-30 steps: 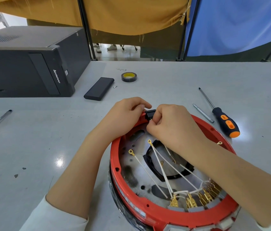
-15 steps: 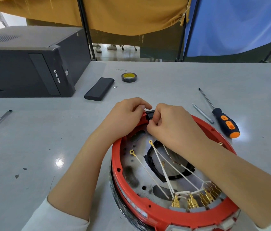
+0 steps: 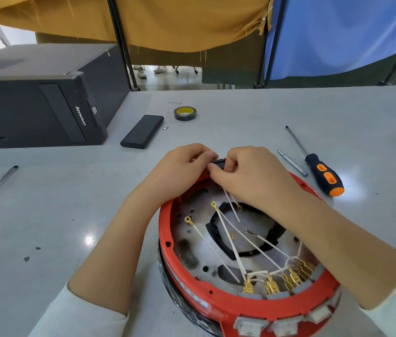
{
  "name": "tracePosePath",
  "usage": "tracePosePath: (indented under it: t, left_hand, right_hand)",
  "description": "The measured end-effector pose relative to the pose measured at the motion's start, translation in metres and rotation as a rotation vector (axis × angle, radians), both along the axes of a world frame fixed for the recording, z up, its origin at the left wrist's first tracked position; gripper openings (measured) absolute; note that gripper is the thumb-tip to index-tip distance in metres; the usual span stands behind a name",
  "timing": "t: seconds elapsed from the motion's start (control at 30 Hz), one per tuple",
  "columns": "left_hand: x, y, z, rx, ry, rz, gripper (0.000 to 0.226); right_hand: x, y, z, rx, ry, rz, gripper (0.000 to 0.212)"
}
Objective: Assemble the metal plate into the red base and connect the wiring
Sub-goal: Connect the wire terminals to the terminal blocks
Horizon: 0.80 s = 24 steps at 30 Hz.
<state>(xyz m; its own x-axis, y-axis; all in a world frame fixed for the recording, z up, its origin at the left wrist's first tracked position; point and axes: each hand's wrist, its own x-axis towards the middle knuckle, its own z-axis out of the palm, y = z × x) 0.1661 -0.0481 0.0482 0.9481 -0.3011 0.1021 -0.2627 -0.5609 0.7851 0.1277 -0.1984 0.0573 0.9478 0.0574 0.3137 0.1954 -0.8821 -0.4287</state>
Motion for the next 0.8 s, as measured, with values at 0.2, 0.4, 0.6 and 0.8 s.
tracePosePath:
  t: [0.2, 0.4, 0.6, 0.8]
  left_hand:
    - [-0.005, 0.006, 0.002, -0.113, 0.217, -0.104, 0.029]
    - [-0.018, 0.008, 0.003, -0.263, 0.333, -0.063, 0.013]
    - [-0.036, 0.016, -0.004, -0.487, 0.322, 0.292, 0.010]
    - [-0.060, 0.006, -0.011, -0.611, 0.329, 0.541, 0.026]
  right_hand:
    - [-0.007, -0.021, 0.013, -0.019, 0.100, 0.001, 0.022]
    - [-0.032, -0.053, 0.022, 0.013, 0.091, 0.111, 0.012]
    - [-0.042, -0.088, 0.009, 0.050, 0.193, -0.152, 0.054]
    - [-0.046, -0.097, 0.012, 0.262, 0.590, -0.199, 0.043]
